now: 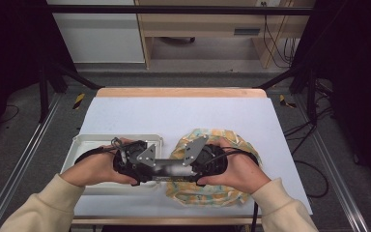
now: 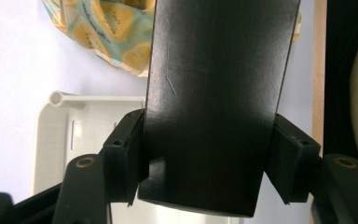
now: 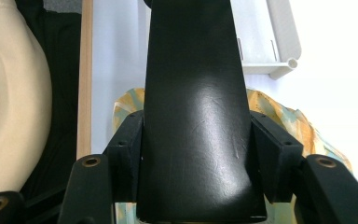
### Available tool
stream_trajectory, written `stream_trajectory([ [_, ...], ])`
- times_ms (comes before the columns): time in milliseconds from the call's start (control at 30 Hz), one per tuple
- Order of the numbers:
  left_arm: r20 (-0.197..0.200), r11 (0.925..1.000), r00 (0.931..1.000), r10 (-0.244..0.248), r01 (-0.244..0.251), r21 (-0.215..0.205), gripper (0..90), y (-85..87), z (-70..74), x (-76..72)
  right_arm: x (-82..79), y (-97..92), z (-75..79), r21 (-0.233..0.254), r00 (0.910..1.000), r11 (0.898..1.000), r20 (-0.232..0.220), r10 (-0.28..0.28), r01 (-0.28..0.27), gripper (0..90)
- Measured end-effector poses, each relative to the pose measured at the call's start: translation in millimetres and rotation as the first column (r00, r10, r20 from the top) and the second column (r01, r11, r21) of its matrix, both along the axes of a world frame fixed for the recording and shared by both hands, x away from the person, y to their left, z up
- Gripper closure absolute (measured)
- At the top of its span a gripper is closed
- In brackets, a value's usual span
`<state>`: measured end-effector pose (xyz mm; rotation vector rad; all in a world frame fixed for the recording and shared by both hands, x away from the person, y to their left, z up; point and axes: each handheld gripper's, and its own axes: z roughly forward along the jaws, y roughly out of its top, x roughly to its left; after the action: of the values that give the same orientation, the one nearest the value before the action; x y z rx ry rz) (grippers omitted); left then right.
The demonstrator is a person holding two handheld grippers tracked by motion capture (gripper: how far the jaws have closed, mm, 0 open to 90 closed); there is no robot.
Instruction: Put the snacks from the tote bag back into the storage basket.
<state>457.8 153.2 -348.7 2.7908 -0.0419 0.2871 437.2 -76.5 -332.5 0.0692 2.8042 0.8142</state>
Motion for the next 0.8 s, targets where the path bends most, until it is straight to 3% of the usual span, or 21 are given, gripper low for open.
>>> stream_trajectory([
  [267, -0.007, 0.9995, 1.0000, -0.002, 0.002, 0.033, 40.8, -4.5, -2.8, -0.3, 1.4, -0.1, -2.3, -0.016, 0.9999, 1.000, -0.003, 0.013, -0.013, 42.9],
  [333, 0.001, 0.9992, 1.0000, 0.005, -0.005, 0.041, 41.5, -6.0, -2.5, -0.3, 2.4, -0.7, -3.7, -0.022, 0.9997, 0.999, 0.011, 0.024, -0.023, 42.8],
  [600, 0.037, 0.9990, 0.9993, 0.008, -0.010, 0.044, 43.2, -9.4, -2.1, 0.0, 13.8, -7.3, -9.7, -0.004, 0.9997, 1.000, -0.010, 0.024, -0.024, 40.4],
  [633, 0.044, 0.9988, 0.9990, 0.010, -0.012, 0.048, 43.4, -9.3, -2.2, 0.3, 16.4, -9.0, -10.8, 0.008, 1.0000, 1.000, -0.004, 0.007, -0.007, 34.3],
  [767, 0.040, 0.9982, 0.9991, 0.016, -0.018, 0.057, 43.5, -6.6, -3.2, 3.4, 18.2, -14.2, -9.2, 0.047, 0.9994, 0.998, 0.013, -0.031, 0.030, 25.2],
  [800, 0.038, 0.9982, 0.9991, 0.021, -0.023, 0.056, 43.5, -5.9, -3.2, 3.7, 17.5, -17.8, -8.2, 0.067, 0.9981, 0.996, 0.028, -0.055, 0.053, 17.8],
])
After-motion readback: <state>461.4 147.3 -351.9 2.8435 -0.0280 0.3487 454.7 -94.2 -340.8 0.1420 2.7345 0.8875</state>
